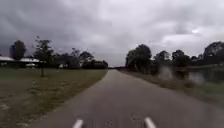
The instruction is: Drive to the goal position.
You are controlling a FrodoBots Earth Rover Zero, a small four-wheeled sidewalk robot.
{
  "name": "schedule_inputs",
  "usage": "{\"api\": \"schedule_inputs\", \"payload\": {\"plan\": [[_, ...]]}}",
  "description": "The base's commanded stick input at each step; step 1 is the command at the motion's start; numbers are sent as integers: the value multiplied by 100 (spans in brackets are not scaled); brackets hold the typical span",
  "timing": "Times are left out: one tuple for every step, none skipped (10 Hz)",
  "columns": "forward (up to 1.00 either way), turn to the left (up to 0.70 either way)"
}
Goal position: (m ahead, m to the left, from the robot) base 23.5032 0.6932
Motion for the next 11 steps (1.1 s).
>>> {"api": "schedule_inputs", "payload": {"plan": [[84,3],[84,3],[84,3],[84,3],[84,3],[84,3],[84,3],[84,3],[84,3],[84,3],[84,3]]}}
